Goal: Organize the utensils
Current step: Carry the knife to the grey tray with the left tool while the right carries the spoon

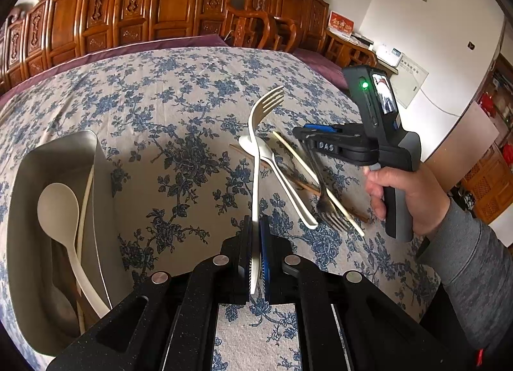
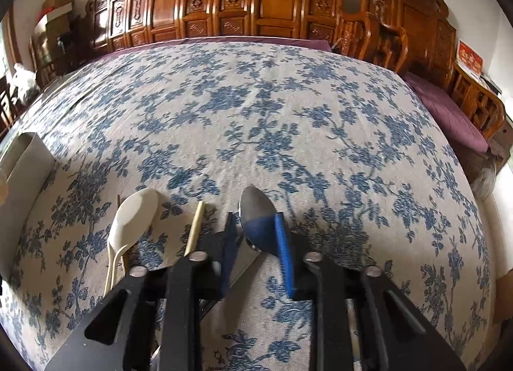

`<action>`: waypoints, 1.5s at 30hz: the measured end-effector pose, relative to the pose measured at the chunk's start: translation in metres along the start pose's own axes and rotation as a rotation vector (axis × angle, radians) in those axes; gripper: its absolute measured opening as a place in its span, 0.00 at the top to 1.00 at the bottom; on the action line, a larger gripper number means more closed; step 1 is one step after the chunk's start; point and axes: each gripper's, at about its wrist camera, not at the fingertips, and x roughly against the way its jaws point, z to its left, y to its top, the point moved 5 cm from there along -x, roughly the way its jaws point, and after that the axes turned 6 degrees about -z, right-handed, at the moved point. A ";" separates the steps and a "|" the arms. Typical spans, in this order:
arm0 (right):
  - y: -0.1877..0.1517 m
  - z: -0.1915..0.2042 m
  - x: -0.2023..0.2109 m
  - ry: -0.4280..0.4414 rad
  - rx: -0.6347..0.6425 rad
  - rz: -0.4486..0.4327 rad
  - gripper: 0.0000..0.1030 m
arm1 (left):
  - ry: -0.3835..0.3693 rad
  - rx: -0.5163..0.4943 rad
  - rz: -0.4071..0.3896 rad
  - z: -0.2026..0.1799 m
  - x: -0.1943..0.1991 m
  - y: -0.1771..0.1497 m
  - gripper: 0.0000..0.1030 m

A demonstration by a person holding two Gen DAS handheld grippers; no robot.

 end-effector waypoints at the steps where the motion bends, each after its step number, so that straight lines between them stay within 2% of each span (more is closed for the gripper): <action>1: 0.000 -0.003 0.001 0.003 -0.016 -0.001 0.84 | 0.000 0.001 0.000 0.000 0.000 0.000 0.96; 2: 0.001 -0.006 0.002 0.003 -0.031 -0.005 0.89 | 0.000 0.000 0.000 0.000 0.000 0.000 0.96; 7: 0.003 -0.018 0.007 -0.002 -0.086 -0.022 0.96 | -0.002 -0.002 -0.001 0.000 0.000 0.000 0.96; 11: 0.008 -0.022 0.013 0.005 -0.099 -0.037 0.98 | 0.001 -0.001 -0.006 0.002 0.001 0.002 0.96; 18: 0.013 -0.005 0.034 0.005 -0.061 -0.048 0.98 | 0.031 -0.001 -0.046 0.006 0.017 0.009 0.96; 26: 0.000 0.034 0.068 0.032 -0.008 -0.051 0.98 | 0.104 0.008 -0.109 0.022 0.052 0.018 0.96; 32: -0.003 0.070 0.092 0.059 0.041 -0.072 0.98 | 0.131 0.077 -0.127 0.045 0.080 0.012 0.96; 40: -0.003 0.114 0.114 0.112 0.083 -0.089 0.98 | 0.191 0.120 -0.110 0.075 0.098 0.000 0.96; 45: -0.003 0.146 0.122 0.159 0.105 -0.088 0.98 | 0.235 0.160 -0.070 0.105 0.099 -0.010 0.96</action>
